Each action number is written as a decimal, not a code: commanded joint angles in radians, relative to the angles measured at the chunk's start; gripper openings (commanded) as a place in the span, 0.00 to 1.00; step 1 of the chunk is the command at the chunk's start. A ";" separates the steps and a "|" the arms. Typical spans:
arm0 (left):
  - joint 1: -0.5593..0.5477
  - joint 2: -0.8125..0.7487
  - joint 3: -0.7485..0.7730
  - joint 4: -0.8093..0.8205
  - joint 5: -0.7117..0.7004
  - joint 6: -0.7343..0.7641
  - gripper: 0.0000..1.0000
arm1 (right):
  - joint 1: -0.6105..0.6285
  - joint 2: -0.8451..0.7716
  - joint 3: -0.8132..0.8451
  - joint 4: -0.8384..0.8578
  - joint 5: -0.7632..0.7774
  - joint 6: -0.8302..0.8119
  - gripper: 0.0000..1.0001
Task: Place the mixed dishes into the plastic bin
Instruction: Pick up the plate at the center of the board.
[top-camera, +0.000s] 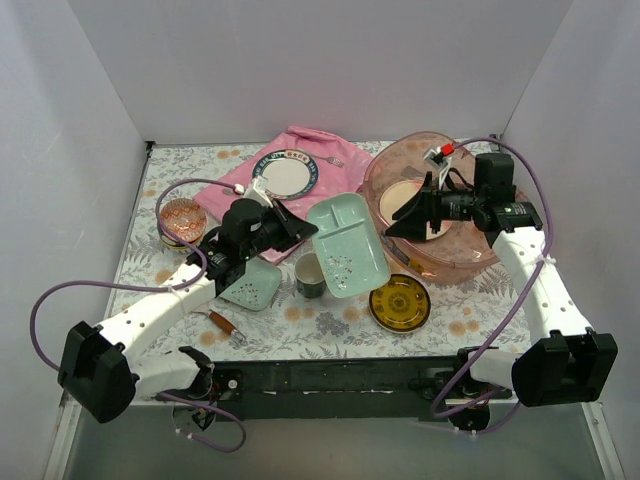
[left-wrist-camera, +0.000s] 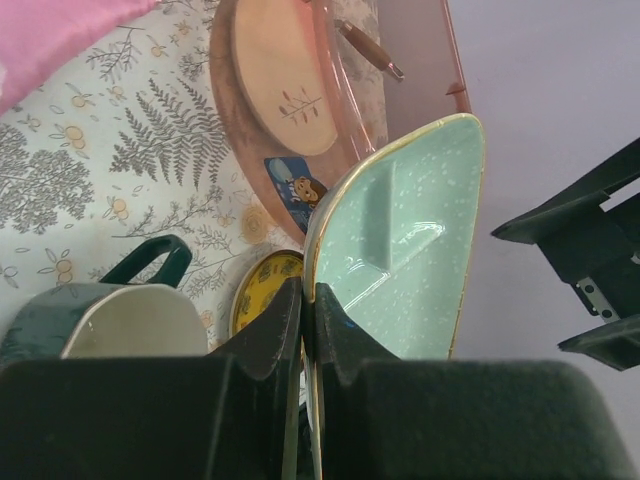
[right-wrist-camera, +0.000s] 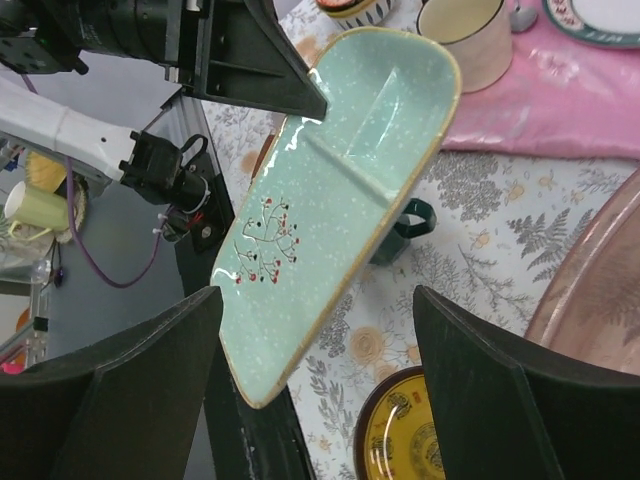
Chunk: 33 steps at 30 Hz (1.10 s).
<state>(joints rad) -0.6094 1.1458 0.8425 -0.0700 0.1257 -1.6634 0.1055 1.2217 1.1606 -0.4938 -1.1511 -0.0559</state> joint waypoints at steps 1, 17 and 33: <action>-0.058 0.017 0.107 0.151 -0.046 -0.013 0.00 | 0.080 -0.037 -0.021 0.009 0.178 0.109 0.84; -0.112 0.052 0.150 0.164 -0.090 -0.001 0.00 | 0.186 -0.030 -0.088 0.050 0.306 0.295 0.58; -0.113 -0.078 0.064 0.185 -0.109 0.100 0.45 | 0.154 -0.047 -0.073 0.126 0.219 0.352 0.01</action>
<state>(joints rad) -0.7246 1.1908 0.9237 -0.0109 0.0284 -1.5856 0.2642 1.2068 1.0431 -0.4355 -0.7898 0.2695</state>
